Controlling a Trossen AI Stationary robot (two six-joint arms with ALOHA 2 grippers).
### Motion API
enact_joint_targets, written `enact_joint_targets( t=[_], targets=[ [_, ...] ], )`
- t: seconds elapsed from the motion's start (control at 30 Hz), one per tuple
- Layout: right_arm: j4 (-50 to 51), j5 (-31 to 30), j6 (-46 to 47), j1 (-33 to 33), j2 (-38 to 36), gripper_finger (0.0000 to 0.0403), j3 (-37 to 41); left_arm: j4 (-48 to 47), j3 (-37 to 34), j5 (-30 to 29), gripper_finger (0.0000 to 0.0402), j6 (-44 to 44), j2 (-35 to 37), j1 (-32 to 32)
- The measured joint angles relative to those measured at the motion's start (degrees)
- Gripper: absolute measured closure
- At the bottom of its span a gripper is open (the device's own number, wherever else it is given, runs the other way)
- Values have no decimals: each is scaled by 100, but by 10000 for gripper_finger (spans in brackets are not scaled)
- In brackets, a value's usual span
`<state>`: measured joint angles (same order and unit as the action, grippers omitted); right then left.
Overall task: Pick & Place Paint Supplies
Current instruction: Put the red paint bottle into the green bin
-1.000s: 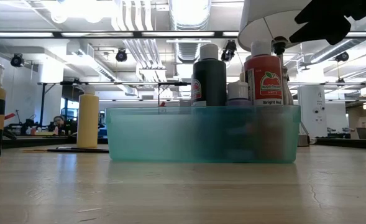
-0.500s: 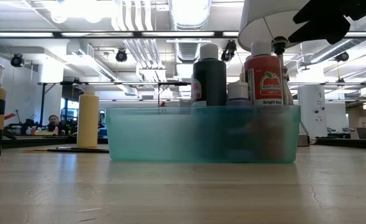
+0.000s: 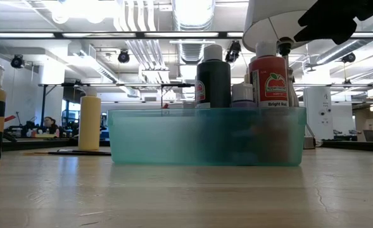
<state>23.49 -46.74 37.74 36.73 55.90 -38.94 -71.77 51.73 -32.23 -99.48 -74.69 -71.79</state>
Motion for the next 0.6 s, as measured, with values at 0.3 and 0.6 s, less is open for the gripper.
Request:
enact_joint_targets(
  t=[0.3,0.6],
  targets=[
    [-56,-2,-146,-2,0,184,0,-703,518,-536,283,744,1086,160],
    [-1150,6,-1052,-2,4,166,-2,-724,1285,-993,283,3037,1850,1234]
  ],
)
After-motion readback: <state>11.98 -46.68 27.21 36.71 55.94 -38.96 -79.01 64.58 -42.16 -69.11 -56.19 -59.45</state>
